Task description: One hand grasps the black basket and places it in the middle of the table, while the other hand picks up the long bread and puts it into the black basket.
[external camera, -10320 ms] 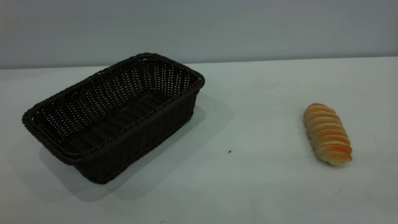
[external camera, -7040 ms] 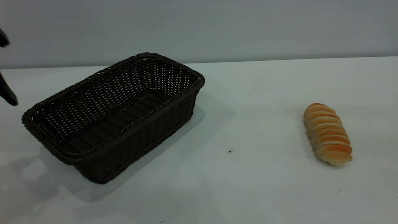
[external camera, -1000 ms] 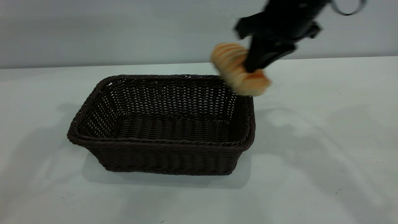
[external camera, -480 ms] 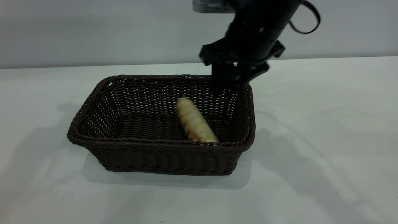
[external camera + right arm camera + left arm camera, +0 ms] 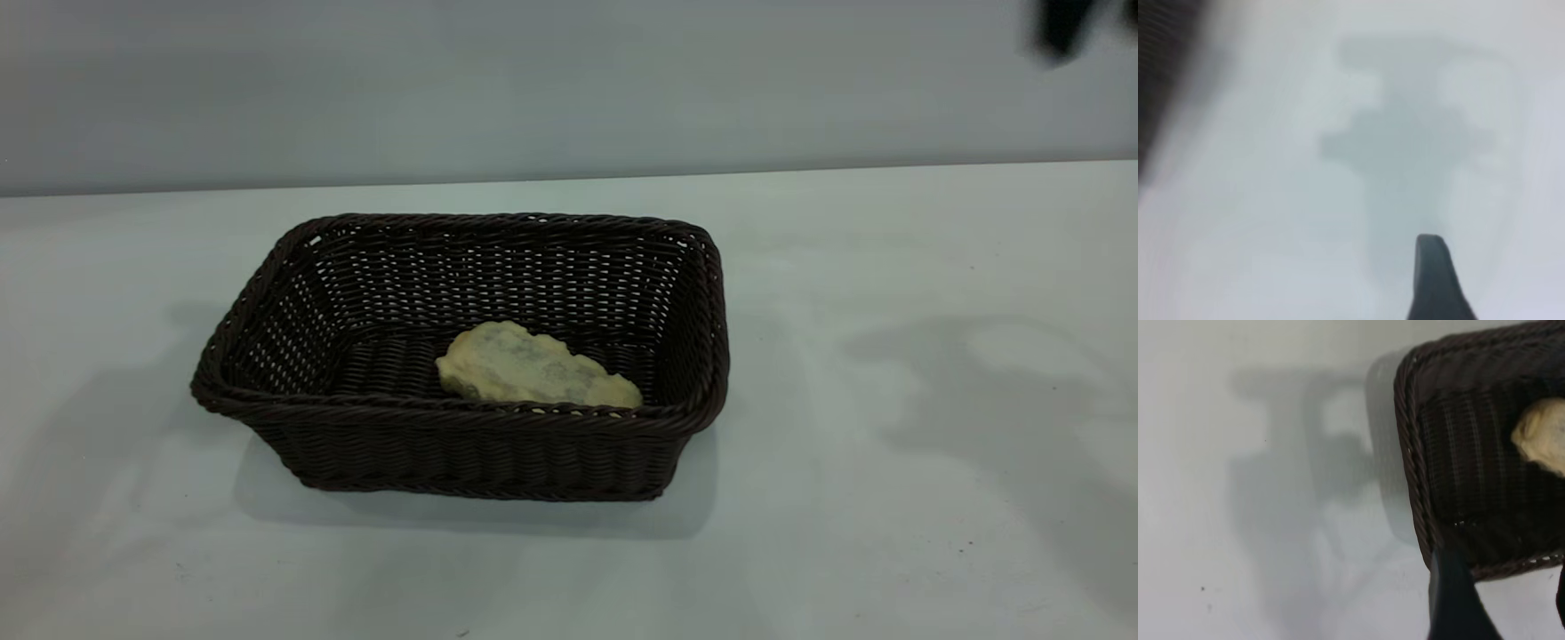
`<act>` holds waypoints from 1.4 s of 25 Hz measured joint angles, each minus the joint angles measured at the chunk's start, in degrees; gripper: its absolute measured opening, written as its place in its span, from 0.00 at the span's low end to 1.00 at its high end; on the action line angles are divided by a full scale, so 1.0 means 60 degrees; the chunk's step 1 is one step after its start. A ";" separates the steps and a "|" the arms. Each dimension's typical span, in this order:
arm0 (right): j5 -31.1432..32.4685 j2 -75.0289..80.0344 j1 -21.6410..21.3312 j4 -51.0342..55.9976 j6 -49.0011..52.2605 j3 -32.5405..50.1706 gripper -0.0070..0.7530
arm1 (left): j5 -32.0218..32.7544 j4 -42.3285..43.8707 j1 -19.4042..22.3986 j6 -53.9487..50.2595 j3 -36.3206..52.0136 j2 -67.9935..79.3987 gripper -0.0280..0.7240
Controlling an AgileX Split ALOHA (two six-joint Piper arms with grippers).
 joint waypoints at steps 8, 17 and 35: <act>0.0930 -0.2998 -0.0221 -0.0302 0.0412 0.0317 0.62 | 0.0000 0.0035 0.0000 0.0037 0.1800 -0.2719 0.62; 0.1027 -0.7560 -0.0221 0.0149 0.0522 0.3532 0.62 | -0.0050 0.0203 0.0000 0.0029 0.5076 -0.7531 0.62; 0.0686 -1.4762 -0.0221 0.0625 -0.0459 0.8464 0.62 | -0.0843 0.0360 0.0000 -0.0385 1.0321 -1.4597 0.62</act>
